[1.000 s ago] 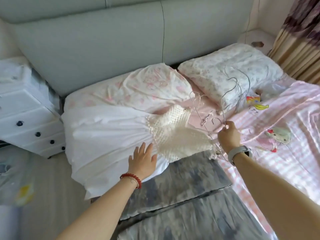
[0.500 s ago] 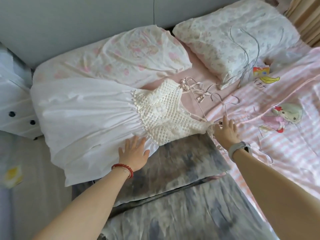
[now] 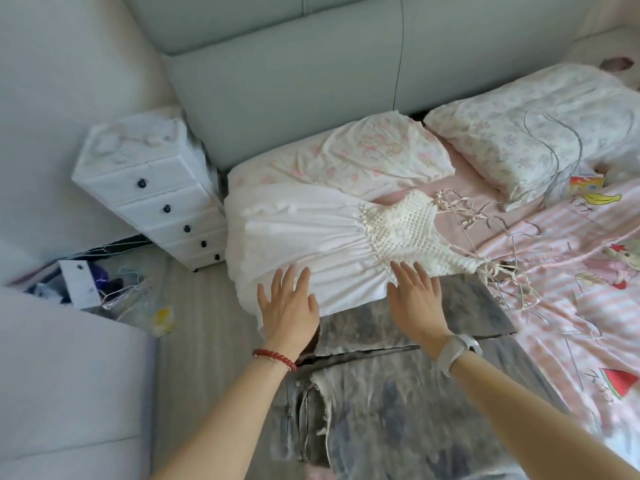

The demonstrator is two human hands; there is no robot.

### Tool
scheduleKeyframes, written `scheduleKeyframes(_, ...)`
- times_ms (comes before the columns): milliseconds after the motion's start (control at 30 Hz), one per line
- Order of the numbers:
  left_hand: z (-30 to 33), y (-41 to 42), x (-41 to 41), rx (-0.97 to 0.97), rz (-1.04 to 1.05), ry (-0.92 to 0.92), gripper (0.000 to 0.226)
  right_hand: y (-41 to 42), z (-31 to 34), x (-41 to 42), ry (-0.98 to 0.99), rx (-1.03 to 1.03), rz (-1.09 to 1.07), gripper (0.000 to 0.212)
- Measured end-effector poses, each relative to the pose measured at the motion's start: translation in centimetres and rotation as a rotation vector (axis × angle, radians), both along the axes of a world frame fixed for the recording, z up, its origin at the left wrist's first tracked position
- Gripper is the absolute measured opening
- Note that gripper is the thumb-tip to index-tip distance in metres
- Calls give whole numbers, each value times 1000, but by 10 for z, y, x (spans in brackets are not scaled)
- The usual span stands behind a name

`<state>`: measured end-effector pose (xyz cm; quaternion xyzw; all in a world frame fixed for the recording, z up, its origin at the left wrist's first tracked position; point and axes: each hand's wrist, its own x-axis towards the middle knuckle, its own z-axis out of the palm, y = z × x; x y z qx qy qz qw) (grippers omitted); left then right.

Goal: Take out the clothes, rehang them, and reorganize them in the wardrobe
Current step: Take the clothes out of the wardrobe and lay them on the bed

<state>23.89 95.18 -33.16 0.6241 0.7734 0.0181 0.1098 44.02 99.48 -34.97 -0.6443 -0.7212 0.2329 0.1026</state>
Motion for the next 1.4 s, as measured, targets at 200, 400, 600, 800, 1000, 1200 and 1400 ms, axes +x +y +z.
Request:
scheduleKeyframes(200,38,-176,-28,76,240,-140,48,-138,35,-77,-47,29,384,44)
scheduleKeyframes(400,33,-389,-35,61,424,-212,44,-312,38,-126,-39,-42,702,37)
scheduleKeyframes(600,39,-595,-48,72,636,-152,36,-475,38,-168,-16,-1,1138,37)
scheduleKeyframes(800,53,-745,-67,91,1087,3,42,-587,54,-235,38,42,1492,38)
scheduleKeyframes(1000,100,-850,-102,241,1393,109,40,-687,93,-321,163,129,1735,36)
scheduleKeyframes(1200,161,-933,-153,445,1570,272,34,-792,130,-414,334,91,1845,33)
scheduleKeyframes(1400,245,-1001,-239,526,1591,644,29,-893,202,-529,589,-74,1843,31)
